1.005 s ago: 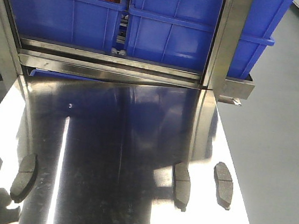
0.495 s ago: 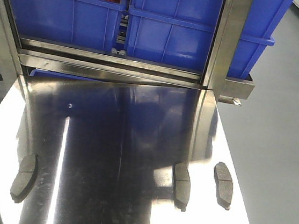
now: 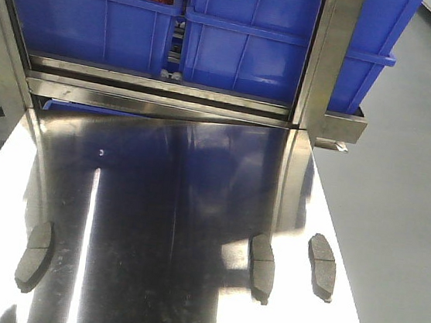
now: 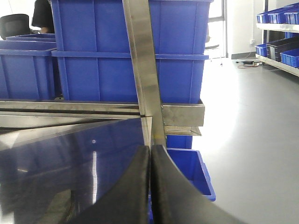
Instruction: Move and align brake pads A on conveyor
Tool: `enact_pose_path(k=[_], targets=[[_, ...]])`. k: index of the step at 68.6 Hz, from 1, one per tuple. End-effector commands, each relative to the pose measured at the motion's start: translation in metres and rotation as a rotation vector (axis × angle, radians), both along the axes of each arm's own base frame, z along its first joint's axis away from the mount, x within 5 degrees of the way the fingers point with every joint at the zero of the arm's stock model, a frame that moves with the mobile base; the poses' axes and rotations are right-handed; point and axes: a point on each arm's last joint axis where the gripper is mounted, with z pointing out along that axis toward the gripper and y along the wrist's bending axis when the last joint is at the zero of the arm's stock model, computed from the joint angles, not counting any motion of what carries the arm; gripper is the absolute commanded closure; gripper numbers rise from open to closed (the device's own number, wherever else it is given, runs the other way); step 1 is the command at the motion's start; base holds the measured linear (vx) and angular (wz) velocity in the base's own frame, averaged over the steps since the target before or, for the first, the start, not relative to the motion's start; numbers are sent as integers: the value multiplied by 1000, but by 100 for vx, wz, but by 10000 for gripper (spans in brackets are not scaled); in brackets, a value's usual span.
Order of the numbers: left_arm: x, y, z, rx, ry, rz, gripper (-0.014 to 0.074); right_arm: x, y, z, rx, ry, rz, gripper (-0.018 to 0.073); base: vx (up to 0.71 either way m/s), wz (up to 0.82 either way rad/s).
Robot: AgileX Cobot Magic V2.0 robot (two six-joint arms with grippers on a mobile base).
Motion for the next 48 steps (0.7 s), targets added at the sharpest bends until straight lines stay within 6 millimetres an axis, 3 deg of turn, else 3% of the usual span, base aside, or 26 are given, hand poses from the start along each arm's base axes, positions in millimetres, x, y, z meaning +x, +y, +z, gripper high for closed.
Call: enact_pose_path(k=[1, 29, 48], targets=[[-8, -9, 14, 0, -162, -52, 524, -1, 0, 1, 0, -73, -1, 564, 0, 0], [-69, -12, 17, 22, -458, -53, 524, -1, 0, 1, 0, -73, -1, 564, 0, 0], [-86, -12, 21, 26, -512, -58, 524, -1, 0, 1, 0, -73, -1, 564, 0, 0]])
